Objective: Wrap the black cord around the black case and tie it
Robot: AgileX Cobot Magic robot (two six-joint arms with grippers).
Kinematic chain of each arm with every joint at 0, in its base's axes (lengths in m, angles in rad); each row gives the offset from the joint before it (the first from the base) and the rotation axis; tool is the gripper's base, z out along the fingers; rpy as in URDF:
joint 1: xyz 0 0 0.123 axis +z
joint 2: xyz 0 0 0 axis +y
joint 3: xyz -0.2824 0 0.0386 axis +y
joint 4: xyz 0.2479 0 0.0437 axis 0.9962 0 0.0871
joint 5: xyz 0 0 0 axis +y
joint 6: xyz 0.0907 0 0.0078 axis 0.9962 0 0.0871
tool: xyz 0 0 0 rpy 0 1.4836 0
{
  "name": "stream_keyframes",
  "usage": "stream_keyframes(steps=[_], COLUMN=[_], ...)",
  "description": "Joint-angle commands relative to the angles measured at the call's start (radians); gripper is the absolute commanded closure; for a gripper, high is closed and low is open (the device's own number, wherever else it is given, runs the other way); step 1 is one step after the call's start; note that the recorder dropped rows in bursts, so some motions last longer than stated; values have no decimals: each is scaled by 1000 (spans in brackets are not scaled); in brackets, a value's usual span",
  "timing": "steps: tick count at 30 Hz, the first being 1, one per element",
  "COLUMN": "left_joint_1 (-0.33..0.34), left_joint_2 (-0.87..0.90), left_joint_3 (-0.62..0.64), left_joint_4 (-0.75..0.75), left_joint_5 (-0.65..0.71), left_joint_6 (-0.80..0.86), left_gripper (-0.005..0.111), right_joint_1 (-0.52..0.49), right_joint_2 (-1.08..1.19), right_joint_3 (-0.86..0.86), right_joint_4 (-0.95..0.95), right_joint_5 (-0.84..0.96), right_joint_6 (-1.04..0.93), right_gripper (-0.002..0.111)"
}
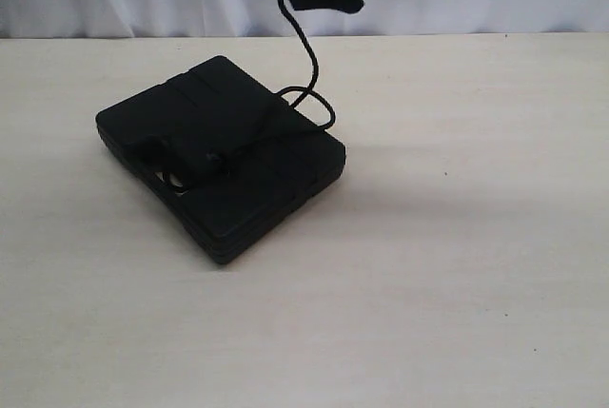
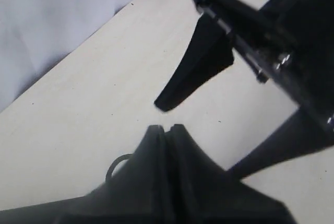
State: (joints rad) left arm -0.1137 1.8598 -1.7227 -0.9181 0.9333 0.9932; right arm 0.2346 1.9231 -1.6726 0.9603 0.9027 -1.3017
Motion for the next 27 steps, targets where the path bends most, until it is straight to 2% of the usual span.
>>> stream_keyframes(steps=[1, 3, 7, 10, 16, 22, 24, 27], left_joint_1=[-2, -2, -2, -2, -2, -2, -2, -2], left_joint_2=[-5, -5, -5, -5, -5, -5, -5, -5], left_joint_3=[-5, -5, -5, -5, -5, -5, -5, -5], left_joint_4=[-7, 11, 56, 126, 149, 149, 149, 149], left_joint_5=[1, 4, -12, -32, -60, -60, -65, -65], left_joint_6=[4, 4, 4, 4, 4, 4, 4, 4], left_gripper=[107, 107, 107, 107, 107, 107, 107, 107], right_joint_1=[46, 56, 56, 56, 56, 56, 56, 56], right_joint_2=[65, 107, 167, 183, 214, 266, 273, 276], right_joint_3=[14, 14, 14, 14, 14, 14, 14, 14], right_joint_4=[-8, -8, -29, -123, -223, -228, -228, -228], right_joint_5=[-135, -242, -332, -334, -367, -419, -431, -437], right_joint_6=[-59, -86, -127, -115, -43, 9, 9, 9], right_gripper=[43, 43, 43, 43, 43, 44, 50, 70])
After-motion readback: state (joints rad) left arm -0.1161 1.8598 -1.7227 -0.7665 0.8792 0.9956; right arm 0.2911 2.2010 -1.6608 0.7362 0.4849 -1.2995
